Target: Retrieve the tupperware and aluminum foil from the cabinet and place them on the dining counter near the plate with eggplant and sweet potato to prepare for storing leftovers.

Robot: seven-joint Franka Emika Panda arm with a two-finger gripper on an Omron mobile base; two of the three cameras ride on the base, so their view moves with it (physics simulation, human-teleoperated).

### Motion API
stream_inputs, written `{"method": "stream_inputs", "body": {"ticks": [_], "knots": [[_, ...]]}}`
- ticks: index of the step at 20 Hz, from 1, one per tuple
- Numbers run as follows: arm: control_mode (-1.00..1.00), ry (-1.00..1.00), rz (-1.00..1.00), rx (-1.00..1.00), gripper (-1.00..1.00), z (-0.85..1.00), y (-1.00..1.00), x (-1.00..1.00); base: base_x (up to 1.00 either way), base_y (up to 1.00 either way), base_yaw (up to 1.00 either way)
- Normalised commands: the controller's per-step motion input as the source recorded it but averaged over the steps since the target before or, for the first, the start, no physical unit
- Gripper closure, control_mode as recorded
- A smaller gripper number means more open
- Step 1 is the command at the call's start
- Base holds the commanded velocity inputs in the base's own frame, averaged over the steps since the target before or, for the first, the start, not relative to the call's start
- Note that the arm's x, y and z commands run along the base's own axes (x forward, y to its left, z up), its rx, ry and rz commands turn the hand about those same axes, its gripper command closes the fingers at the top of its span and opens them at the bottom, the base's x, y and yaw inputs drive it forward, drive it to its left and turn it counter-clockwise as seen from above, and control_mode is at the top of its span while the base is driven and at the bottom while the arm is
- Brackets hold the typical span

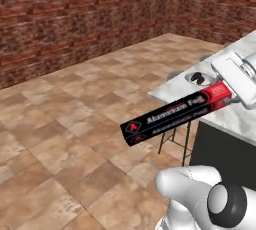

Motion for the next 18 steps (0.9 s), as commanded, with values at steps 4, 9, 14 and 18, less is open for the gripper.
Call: {"method": "stream_inputs", "body": {"ticks": [4,9,14,18], "knots": [[1.0,0.0,0.0,0.0,1.0,0.0,0.0,0.0,1.0,0.99,-0.32],[1.0,0.0,0.0,0.0,1.0,0.0,0.0,0.0,1.0,0.93,-0.43],[1.0,0.0,0.0,0.0,1.0,0.0,0.0,0.0,0.99,0.94,-0.47],[1.0,0.0,0.0,0.0,1.0,0.0,0.0,0.0,0.93,0.95,-0.47]]}}
